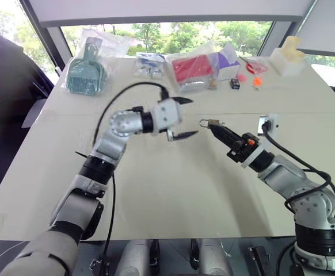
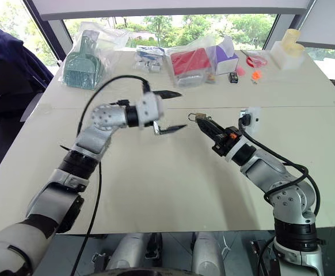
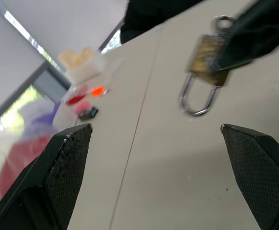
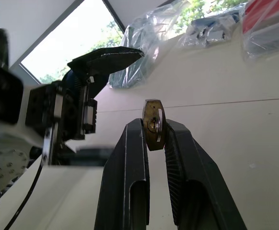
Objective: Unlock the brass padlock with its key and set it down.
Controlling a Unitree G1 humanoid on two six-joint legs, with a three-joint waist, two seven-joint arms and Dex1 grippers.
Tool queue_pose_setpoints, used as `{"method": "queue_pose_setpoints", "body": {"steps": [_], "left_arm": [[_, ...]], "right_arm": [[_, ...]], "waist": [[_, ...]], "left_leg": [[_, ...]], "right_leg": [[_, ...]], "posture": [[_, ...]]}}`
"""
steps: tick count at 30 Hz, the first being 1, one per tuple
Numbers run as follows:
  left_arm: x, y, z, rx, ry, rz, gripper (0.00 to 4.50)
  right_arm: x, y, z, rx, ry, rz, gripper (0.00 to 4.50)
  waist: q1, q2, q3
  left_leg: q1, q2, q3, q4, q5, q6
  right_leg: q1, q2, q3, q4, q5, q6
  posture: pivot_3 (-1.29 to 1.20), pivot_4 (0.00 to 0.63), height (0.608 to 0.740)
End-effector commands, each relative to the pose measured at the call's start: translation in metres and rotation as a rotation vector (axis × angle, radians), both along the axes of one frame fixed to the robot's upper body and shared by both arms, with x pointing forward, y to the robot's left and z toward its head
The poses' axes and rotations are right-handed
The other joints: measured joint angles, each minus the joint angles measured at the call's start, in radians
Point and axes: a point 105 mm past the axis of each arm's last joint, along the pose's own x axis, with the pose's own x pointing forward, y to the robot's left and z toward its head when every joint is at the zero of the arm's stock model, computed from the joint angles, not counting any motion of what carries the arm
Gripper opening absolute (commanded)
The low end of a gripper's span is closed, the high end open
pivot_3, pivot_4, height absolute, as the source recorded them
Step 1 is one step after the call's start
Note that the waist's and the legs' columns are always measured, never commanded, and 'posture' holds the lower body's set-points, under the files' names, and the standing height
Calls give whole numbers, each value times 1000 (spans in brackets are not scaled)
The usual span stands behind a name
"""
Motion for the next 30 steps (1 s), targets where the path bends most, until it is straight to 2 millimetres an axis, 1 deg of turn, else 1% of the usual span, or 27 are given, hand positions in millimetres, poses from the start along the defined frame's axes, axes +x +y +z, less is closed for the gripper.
{"method": "queue_pose_setpoints", "body": {"steps": [1,2,6,10,12,20,30], "left_arm": [[-9,-16,28,-149,139,-83,4466],[-11,-20,30,-163,169,-98,4466],[-15,-28,24,-141,187,-122,4466],[-12,-32,18,-135,198,-116,4466],[-9,-31,17,-138,200,-109,4466],[-2,-24,22,-164,207,-84,4466],[0,-17,13,-127,194,-66,4466]], "right_arm": [[-4,0,10,15,-43,6,0],[-3,1,9,16,-42,9,0],[-1,4,11,20,-46,17,0],[0,7,16,25,-60,26,0],[-1,8,18,27,-66,31,0],[-2,8,20,35,-70,30,0],[-2,7,20,53,-69,20,0]], "waist": [[4,0,0],[4,0,0],[-1,0,0],[-2,0,0],[-1,0,0],[1,0,0],[1,0,0]], "left_leg": [[0,0,0,0,0,0],[0,-1,-1,0,0,0],[0,-2,-1,1,1,-1],[1,-1,0,0,3,-4],[1,0,-1,0,1,-1],[1,-1,-1,0,1,-1],[1,-1,-1,0,1,-1]], "right_leg": [[1,0,0,0,0,0],[1,0,0,0,0,0],[2,0,0,-1,0,0],[1,1,0,-1,0,0],[1,1,0,0,0,0],[1,1,0,0,0,0],[1,1,0,0,0,0]], "posture": [[0,150,735],[0,150,735],[0,150,735],[0,150,735],[0,150,735],[0,150,735],[0,150,735]]}}
